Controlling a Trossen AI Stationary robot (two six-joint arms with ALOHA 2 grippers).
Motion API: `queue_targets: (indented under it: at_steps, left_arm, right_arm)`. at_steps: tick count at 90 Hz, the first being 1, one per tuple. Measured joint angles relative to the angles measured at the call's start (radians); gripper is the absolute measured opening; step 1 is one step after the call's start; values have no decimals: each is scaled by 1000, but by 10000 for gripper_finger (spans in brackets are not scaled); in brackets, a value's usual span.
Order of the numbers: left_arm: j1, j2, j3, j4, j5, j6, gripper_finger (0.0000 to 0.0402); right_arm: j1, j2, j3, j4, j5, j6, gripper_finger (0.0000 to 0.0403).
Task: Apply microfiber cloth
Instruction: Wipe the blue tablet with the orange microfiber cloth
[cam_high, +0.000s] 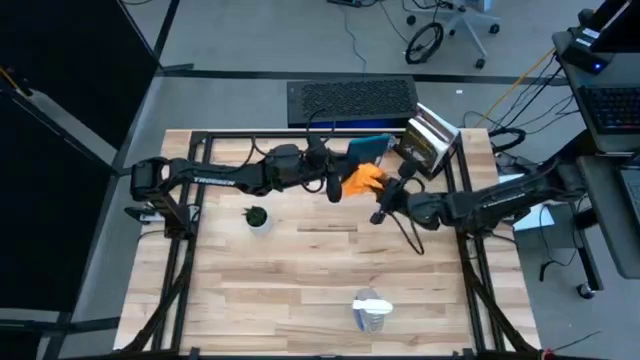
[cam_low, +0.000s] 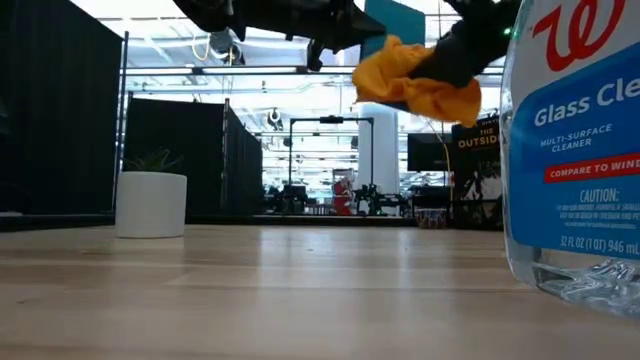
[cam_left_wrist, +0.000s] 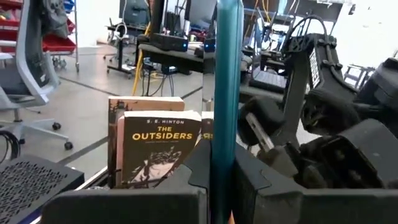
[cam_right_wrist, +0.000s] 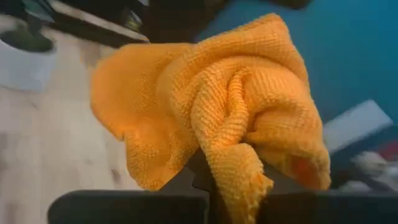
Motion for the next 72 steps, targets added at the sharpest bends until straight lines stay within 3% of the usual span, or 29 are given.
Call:
queue_targets:
  at_steps: [18,33,52,72]
  left_arm:
    - [-1,-2,1,-14,19,-7,8]
    - [-2,-2,1,-16,30,-7,8]
    - [-1,-2,1,-6,18,-10,8]
    - [3,-2,0,-13,-5,-9,8]
  right_arm:
    - [12,-127,0,210,83,-218,11]
    - [-9,-149,0,377,-29,-288,11]
    - [-69,-37,5,481,-180,-233,11]
    - [-90,127,140,416,-179,-265,11]
